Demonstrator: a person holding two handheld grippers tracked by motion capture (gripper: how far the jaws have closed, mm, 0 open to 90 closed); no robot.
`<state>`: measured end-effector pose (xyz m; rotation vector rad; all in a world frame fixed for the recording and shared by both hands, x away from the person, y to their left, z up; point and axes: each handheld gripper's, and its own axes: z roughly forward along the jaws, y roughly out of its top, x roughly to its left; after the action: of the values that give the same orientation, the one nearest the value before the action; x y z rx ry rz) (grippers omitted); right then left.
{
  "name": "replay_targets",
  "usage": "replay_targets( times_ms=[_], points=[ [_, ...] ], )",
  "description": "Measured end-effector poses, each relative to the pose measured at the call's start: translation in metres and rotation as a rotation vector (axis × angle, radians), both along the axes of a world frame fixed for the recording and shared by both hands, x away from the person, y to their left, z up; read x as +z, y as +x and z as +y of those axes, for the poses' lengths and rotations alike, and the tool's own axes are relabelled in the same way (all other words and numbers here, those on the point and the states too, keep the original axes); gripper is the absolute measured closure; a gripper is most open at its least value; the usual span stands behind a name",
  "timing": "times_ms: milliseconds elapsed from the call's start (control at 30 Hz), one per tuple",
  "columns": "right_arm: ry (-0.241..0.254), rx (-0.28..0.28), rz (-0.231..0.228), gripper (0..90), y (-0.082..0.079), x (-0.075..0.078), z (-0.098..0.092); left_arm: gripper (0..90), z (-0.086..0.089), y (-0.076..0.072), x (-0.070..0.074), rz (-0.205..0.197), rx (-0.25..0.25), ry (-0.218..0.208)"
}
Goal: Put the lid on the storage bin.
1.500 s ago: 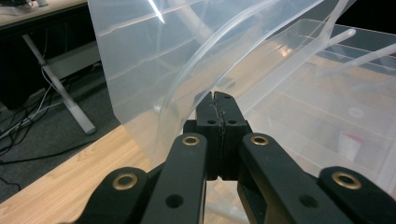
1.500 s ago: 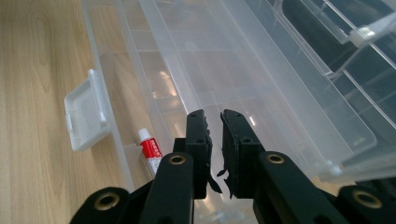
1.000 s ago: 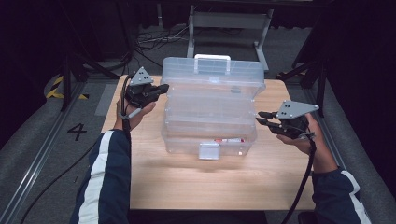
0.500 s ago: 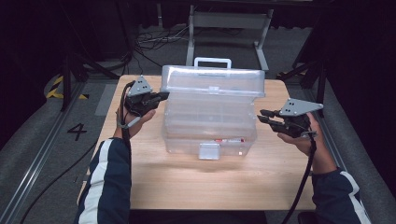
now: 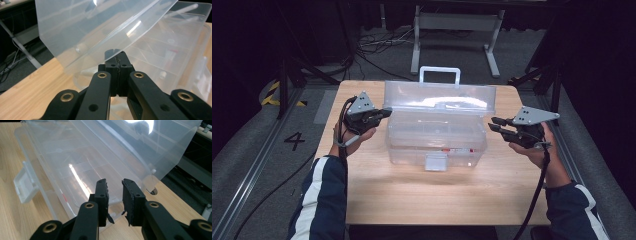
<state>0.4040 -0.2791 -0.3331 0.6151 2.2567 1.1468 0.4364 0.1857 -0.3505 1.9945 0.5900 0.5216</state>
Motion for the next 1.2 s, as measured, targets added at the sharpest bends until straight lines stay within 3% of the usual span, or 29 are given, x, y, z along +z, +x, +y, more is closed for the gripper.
replay_targets(
  times_ms=[233, 333, 500, 600, 700, 967, 1200],
  points=[
    [-0.008, -0.026, 0.033, 69.4, 0.000, -0.007, -0.009, 90.0, 0.000, -0.009, -0.011, 0.025, -0.015, 0.034],
    [0.010, -0.029, 0.056, 64.5, -0.001, -0.011, -0.012, 90.0, -0.001, -0.010, -0.014, 0.030, -0.011, 0.043],
    [-0.010, -0.040, 0.076, 58.9, -0.002, -0.017, -0.011, 90.0, 0.000, -0.014, -0.017, 0.035, -0.015, 0.061],
    [-0.015, -0.034, 0.078, 58.5, -0.003, -0.019, -0.011, 90.0, 0.000, -0.015, -0.019, 0.046, -0.015, 0.071],
    [0.012, -0.022, 0.102, 56.5, -0.004, -0.020, -0.012, 90.0, -0.002, -0.017, -0.020, 0.049, -0.014, 0.089],
    [0.001, -0.006, 0.106, 52.8, -0.006, -0.021, -0.011, 90.0, 0.000, -0.023, -0.023, 0.027, -0.013, 0.110],
    [-0.017, 0.010, 0.126, 51.0, -0.009, -0.025, -0.008, 90.0, 0.003, -0.027, -0.029, 0.046, -0.015, 0.111]
  ],
)
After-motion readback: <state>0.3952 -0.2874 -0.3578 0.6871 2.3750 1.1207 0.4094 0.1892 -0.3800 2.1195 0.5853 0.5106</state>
